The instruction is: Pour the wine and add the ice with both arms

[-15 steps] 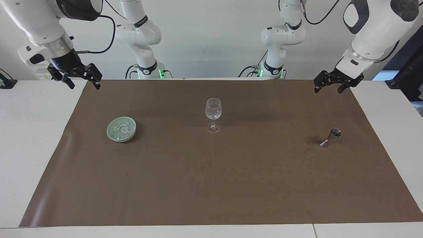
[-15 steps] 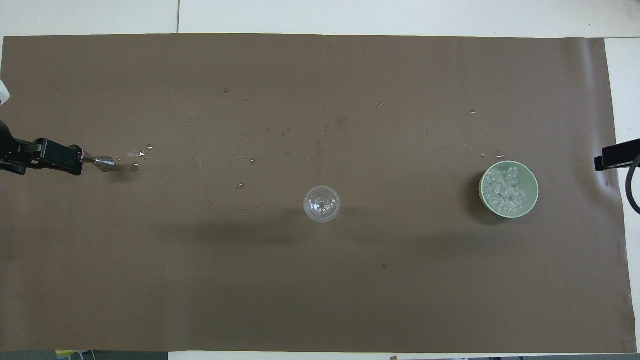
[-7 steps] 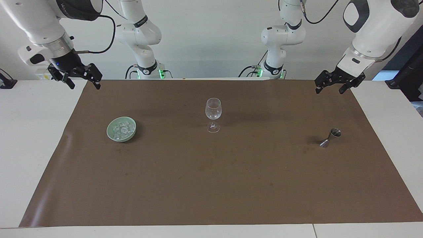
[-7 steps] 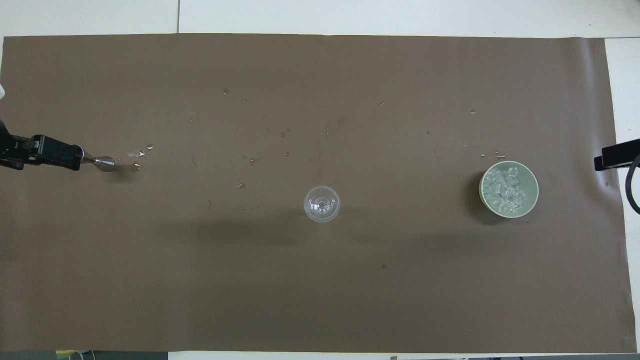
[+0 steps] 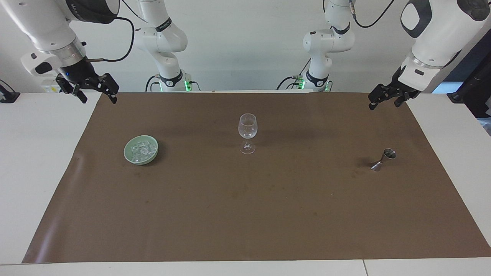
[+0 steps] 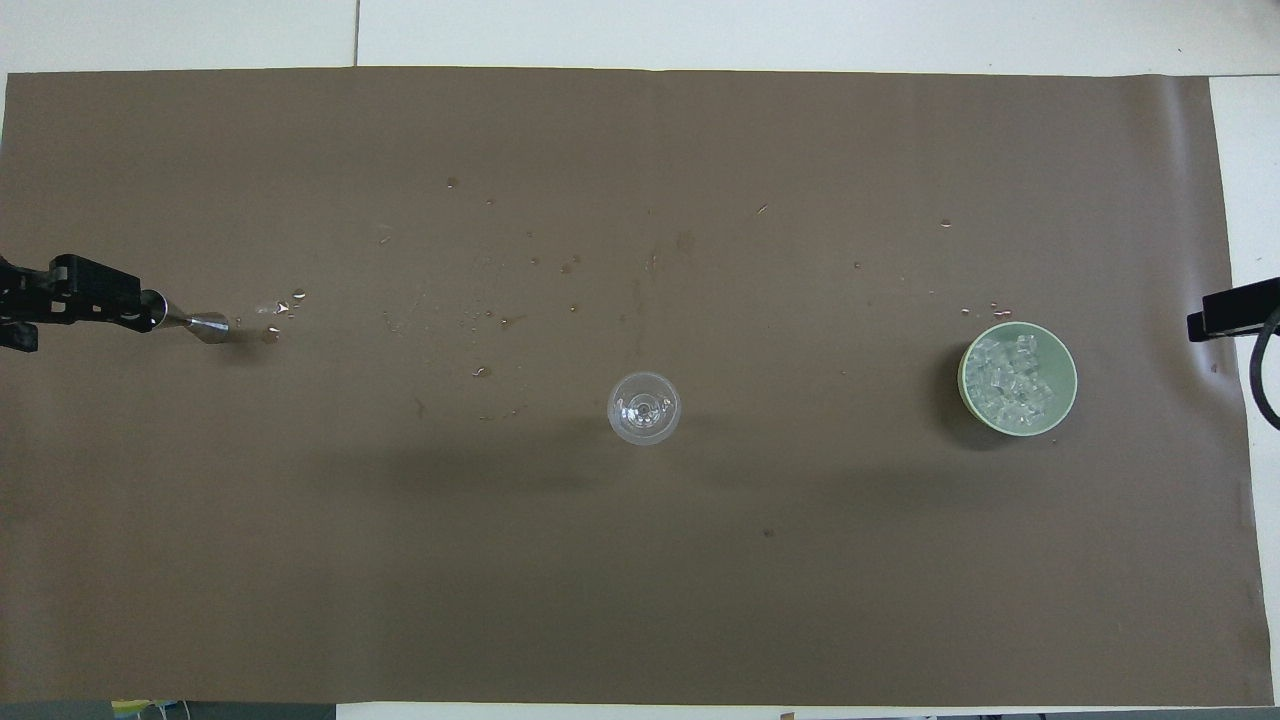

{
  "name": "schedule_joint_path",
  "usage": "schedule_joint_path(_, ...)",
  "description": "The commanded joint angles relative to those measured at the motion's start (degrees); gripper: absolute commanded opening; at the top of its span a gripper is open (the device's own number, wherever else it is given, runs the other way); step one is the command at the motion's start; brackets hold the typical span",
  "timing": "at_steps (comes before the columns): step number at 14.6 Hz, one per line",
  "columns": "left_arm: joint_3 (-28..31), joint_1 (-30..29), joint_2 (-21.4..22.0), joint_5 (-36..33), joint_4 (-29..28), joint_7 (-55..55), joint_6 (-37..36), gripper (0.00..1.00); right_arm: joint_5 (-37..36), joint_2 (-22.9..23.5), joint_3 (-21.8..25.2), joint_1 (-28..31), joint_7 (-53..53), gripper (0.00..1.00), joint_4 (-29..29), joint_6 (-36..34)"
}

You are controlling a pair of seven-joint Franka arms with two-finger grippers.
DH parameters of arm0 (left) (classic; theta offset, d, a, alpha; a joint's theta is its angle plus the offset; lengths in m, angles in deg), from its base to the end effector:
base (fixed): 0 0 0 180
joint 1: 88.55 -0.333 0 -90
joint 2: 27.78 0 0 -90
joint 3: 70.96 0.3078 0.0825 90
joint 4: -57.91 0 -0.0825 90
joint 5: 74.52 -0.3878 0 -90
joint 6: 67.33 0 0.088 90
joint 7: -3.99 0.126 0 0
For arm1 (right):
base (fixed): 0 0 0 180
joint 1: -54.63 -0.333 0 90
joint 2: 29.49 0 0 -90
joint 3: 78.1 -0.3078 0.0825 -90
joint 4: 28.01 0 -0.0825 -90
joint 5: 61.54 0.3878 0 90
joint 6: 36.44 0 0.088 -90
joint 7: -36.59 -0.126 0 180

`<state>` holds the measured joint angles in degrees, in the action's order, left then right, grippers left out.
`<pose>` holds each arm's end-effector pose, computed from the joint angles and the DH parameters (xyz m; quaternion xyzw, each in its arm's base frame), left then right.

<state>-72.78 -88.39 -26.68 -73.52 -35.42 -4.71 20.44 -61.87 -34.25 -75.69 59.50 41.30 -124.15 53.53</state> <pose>0.5448 -0.0212 0.5772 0.9975 0.0586 -0.0395 0.0048 0.5268 -0.0689 0.5916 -0.9997 0.0223 0.0124 0.0002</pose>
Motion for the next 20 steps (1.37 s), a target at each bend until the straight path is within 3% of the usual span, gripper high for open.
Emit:
schedule_joint_path(1, 0.3, -1.7, -0.2, 2.9, -0.3, -9.4, -1.5, 1.0, 0.9, -0.6, -0.2, 0.4, 0.7, 1.0, -0.4, -0.4)
schedule_joint_path(4, 0.3, -6.1, -3.0, 11.0, 0.9, -24.8, -2.6, 1.0, 0.9, -0.6, -0.2, 0.4, 0.7, 1.0, -0.4, -0.3)
schedule_joint_path(6, 0.4, -8.6, -9.8, 15.2, 7.5, -34.7, -4.4, 1.0, 0.9, -0.6, -0.2, 0.5, 0.7, 1.0, -0.5, -0.4)
schedule_joint_path(8, 1.5, -10.2, -14.1, 18.6, 10.6, -41.6, -5.0, 1.0, 0.9, -0.6, -0.2, 0.4, 0.7, 1.0, -0.5, -0.4)
schedule_joint_path(11, 8.3, -12.2, -19.2, 29.5, 12.0, -47.4, -4.7, 1.0, 0.9, -0.6, -0.2, 0.5, 0.7, 1.0, -0.5, -0.4)
schedule_joint_path(13, 11.0, -11.7, -22.4, 32.0, 13.3, -49.2, -4.3, 1.0, 0.9, -0.6, -0.3, 0.4, 0.8, 1.0, -0.5, -0.4)
schedule_joint_path(20, 10.9, -19.9, -33.9, 40.8, 15.9, -53.4, -4.6, 1.0, 0.9, -0.6, -0.3, 0.4, 0.7, 1.0, -0.5, -0.4)
